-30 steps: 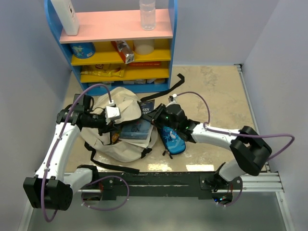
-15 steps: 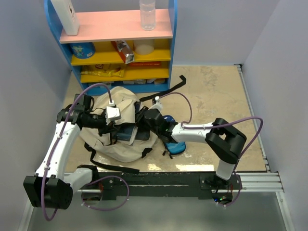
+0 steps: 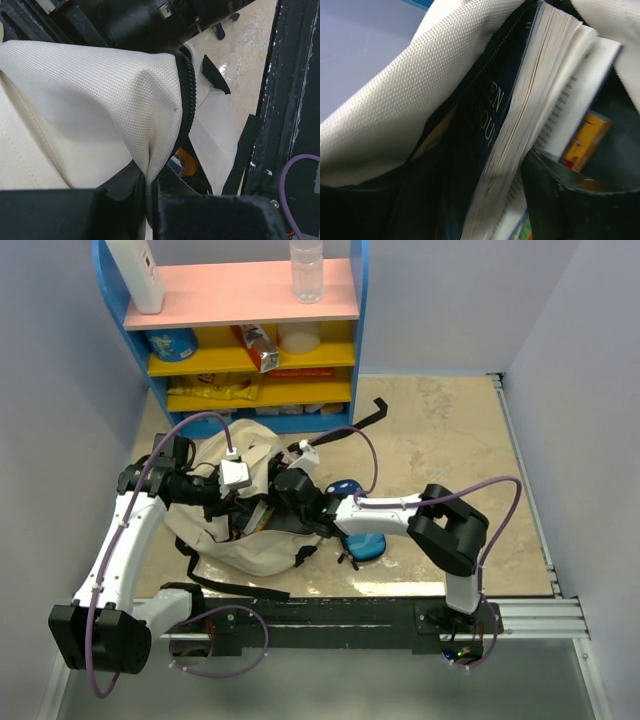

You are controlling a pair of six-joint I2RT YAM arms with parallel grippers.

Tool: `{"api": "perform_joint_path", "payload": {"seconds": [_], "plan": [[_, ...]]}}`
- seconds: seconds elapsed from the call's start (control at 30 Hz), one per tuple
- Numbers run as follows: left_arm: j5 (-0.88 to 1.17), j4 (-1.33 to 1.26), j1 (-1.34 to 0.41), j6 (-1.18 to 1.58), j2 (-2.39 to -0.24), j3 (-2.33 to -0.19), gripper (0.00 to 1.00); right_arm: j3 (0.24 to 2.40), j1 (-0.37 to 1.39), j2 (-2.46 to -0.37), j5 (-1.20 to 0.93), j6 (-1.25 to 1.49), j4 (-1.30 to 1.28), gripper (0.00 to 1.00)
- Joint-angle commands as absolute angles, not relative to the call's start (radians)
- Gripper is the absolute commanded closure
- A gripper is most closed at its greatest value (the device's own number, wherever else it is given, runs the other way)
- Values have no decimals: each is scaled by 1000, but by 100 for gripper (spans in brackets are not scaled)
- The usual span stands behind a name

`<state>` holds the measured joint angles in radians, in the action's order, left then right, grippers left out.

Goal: Pack the student bag
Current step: Place the book in the student bag, then pick up the stationery from the center of the board.

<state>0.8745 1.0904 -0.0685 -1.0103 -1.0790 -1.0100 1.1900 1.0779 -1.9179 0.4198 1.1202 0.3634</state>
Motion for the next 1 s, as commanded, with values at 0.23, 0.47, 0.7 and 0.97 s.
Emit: {"api": "perform_joint_path", "payload": {"seconds": [0.23, 0.47, 0.7, 0.97], "plan": [[946, 1104, -75, -1029, -1075, -1051, 97, 1062, 1039, -1597, 290, 1012, 172, 24], [937, 1108, -75, -1028, -1071, -1049, 97, 988, 936, -1452, 368, 973, -52, 35], [951, 1089, -75, -1020, -1075, -1035, 97, 1000, 867, -1425, 586, 860, -426, 6], [953, 1098, -77, -1019, -1080, -1045, 97, 789, 692, -1333, 430, 871, -325, 1]]}}
